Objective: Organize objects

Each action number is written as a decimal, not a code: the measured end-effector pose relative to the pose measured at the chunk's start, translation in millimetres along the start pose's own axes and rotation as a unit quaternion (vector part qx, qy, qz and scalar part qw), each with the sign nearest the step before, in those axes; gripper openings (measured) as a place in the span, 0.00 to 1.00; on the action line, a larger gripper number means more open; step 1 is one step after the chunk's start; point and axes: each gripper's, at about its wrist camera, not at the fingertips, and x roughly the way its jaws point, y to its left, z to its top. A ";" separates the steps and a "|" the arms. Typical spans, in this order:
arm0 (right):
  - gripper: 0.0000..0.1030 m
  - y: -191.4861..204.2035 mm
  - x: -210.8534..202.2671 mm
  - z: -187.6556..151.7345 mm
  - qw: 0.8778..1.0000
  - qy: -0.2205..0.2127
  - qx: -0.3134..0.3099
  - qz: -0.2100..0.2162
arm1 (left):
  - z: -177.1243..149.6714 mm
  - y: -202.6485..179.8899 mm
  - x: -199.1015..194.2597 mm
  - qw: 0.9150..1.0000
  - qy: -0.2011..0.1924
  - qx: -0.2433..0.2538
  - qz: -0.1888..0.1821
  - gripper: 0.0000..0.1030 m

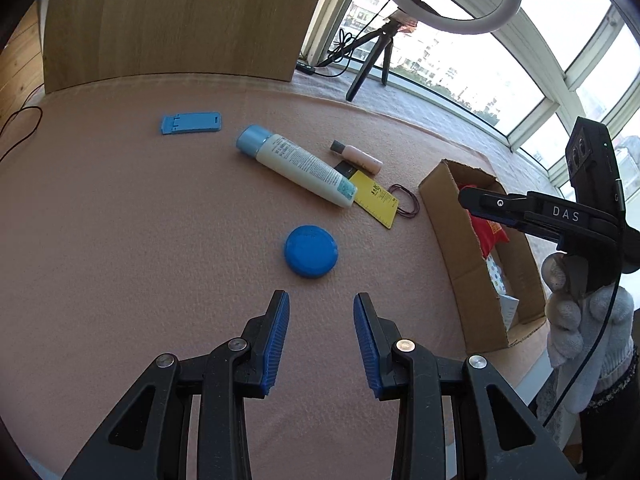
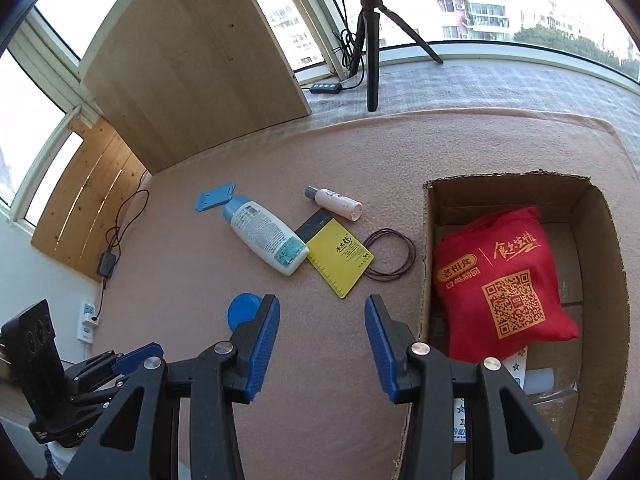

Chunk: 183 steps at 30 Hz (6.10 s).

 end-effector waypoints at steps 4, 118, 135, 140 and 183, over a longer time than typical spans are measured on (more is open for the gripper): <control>0.39 16.7 29.9 15.4 1.000 0.018 -0.004 0.009 | -2.2 20.8 -6.9 1.000 -0.001 -0.014 0.010 0.35; 0.44 46.4 106.1 -12.9 0.968 0.123 -0.161 -0.147 | -6.2 81.0 -0.9 0.999 0.018 -0.042 0.029 0.47; 0.44 36.0 22.8 -24.6 0.986 0.041 -0.107 -0.121 | -9.6 54.7 5.5 0.999 0.020 -0.023 0.021 0.47; 0.44 16.2 -11.4 -35.9 0.988 0.019 -0.080 -0.128 | -6.4 44.6 9.2 1.000 0.021 -0.014 0.017 0.47; 0.46 -41.2 -64.4 -62.6 0.988 -0.029 0.036 -0.147 | 1.7 42.8 16.0 0.999 0.024 0.003 0.025 0.47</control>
